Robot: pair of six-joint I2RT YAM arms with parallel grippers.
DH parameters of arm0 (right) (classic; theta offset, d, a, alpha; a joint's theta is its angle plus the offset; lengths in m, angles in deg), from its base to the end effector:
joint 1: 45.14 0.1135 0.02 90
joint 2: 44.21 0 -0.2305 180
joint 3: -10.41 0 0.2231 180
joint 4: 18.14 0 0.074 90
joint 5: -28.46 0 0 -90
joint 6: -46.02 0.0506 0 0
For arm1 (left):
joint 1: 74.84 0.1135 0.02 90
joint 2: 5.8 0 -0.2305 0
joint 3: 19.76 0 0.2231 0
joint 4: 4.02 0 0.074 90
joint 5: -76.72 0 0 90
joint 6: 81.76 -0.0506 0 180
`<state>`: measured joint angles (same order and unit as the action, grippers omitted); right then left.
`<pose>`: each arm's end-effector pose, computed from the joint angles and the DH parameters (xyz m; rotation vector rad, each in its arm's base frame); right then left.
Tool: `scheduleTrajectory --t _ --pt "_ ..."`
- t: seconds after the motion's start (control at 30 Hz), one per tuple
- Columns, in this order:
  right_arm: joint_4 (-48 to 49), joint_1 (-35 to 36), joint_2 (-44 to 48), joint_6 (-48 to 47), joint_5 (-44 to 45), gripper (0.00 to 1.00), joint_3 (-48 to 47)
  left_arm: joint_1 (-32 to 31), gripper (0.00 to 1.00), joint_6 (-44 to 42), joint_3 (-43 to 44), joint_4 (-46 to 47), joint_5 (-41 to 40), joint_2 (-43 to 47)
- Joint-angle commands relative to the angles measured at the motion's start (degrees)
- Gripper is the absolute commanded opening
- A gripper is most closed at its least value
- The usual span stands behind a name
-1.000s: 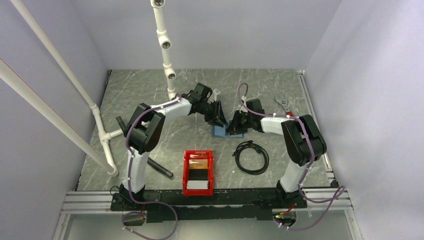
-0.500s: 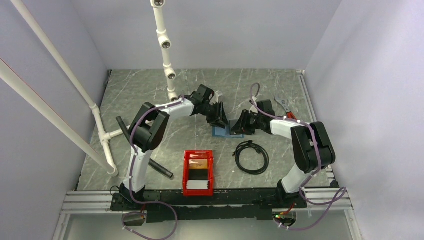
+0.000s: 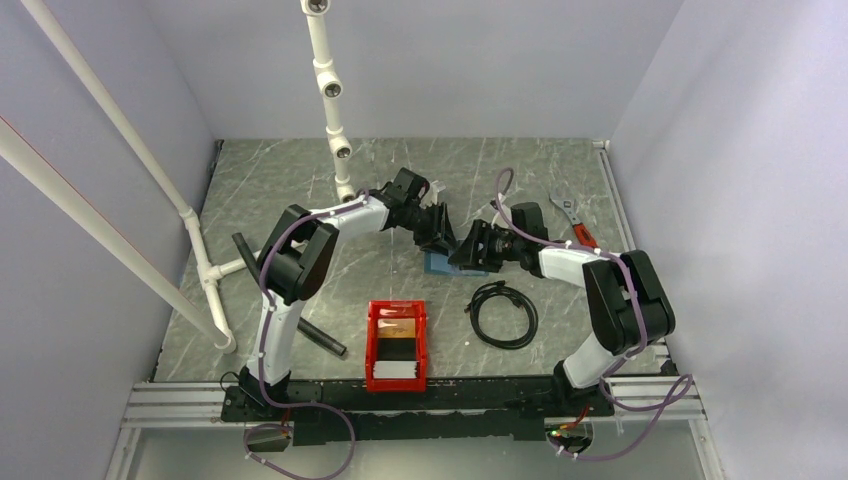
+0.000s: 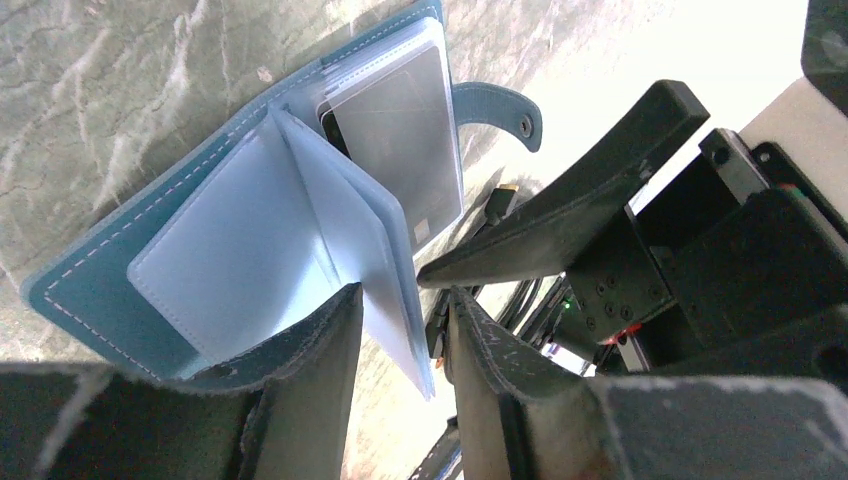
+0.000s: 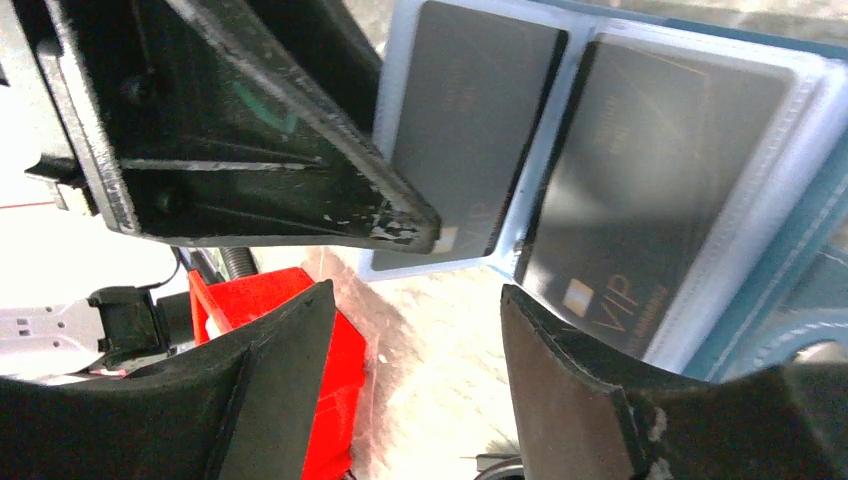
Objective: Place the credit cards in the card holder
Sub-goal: Turn over the card slot in the card holder.
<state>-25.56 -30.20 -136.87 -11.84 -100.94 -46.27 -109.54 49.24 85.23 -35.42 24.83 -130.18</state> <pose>0.2752 0.1067 0.1350 -0.0070 2.4226 1.1978 0.3378 -0.2719 0.1415 0.1828 2.7066 -1.3228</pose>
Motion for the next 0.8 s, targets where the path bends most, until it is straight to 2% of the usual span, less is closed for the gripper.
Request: scheduleTrajectory --t 0.0,0.2,0.4,0.47,0.67,0.77 --pt "1.1 1.6 2.4 -1.9 1.9 0.65 -2.0 -0.4 0.43 -0.9 2.5 -0.4 0.3 0.1" --pt "0.5 1.7 2.1 -1.8 3.7 0.63 -2.1 -0.4 0.43 -1.1 2.5 -0.6 0.2 -0.1" --pt "1.3 1.7 1.9 -1.4 3.5 0.54 -1.6 -0.5 0.43 -1.6 2.8 -1.3 0.0 0.0" --pt "0.5 1.7 1.4 -1.6 3.9 0.48 -2.0 -0.5 0.43 -1.7 2.7 -1.3 0.0 0.1" --pt "-1.4 2.0 2.5 -2.9 7.0 0.47 -2.9 -0.5 0.43 -1.6 2.8 -1.2 0.2 0.0" --pt "-3.8 2.1 3.9 -4.0 10.5 0.41 -3.0 -0.5 0.45 -1.8 3.0 -1.6 0.1 0.1"
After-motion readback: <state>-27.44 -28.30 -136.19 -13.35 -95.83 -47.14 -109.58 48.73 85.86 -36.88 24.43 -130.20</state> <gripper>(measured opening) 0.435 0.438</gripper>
